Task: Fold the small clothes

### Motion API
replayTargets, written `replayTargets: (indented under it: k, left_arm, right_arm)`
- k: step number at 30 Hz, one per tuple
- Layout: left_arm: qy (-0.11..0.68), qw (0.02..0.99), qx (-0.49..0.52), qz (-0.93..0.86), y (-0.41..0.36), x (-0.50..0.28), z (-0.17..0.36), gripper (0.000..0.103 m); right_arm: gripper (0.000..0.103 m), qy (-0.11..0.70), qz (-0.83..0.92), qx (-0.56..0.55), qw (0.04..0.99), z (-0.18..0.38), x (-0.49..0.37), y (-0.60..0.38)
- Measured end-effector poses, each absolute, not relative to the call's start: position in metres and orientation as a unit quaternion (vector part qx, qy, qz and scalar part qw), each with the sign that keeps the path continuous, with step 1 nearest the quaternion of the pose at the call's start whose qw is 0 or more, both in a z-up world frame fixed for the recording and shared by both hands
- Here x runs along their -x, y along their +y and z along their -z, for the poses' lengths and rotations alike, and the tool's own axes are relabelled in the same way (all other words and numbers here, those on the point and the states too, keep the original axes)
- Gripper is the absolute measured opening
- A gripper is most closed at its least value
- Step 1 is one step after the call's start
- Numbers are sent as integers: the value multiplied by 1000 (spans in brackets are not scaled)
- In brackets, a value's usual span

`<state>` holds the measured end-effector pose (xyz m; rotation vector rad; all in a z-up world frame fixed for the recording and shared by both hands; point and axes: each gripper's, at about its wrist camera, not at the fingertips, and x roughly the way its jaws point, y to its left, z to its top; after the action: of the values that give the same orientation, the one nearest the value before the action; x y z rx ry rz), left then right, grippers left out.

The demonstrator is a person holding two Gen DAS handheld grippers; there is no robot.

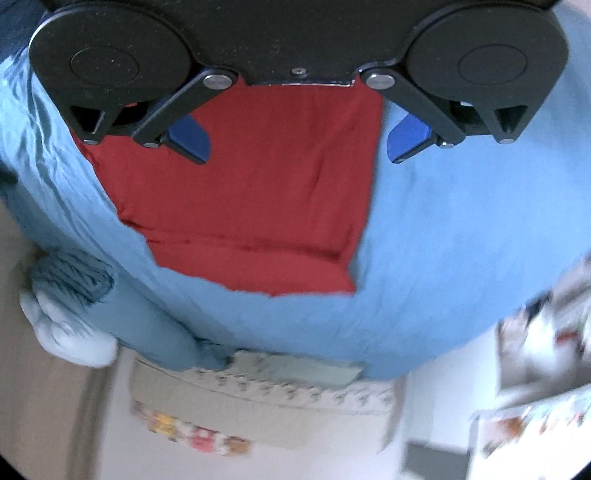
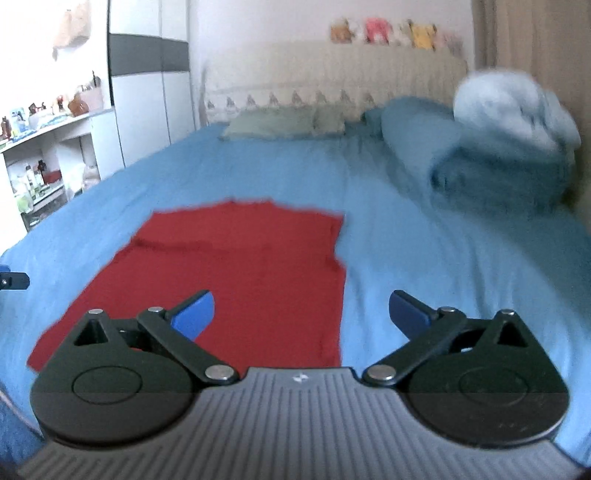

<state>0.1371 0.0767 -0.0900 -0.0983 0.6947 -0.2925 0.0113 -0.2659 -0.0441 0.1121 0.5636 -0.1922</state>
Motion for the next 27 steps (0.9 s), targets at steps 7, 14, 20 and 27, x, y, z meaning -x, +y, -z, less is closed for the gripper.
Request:
replayTargets:
  k: [7, 14, 20, 27]
  left_arm:
    - [385, 916, 56, 102, 83, -117, 140, 94]
    - [408, 906, 71, 91, 94, -121, 161, 67]
    - [408, 908, 62, 71, 92, -123, 166, 56]
    - [408, 909, 59, 67, 93, -123, 167, 52]
  right_arm:
    - [103, 292, 138, -165, 932, 121, 32, -261]
    - [103, 318, 166, -173, 917, 149, 39, -262]
    - [103, 334, 177, -184, 907, 163, 37, -261]
    - [76, 346, 162, -202, 902, 169, 32, -262]
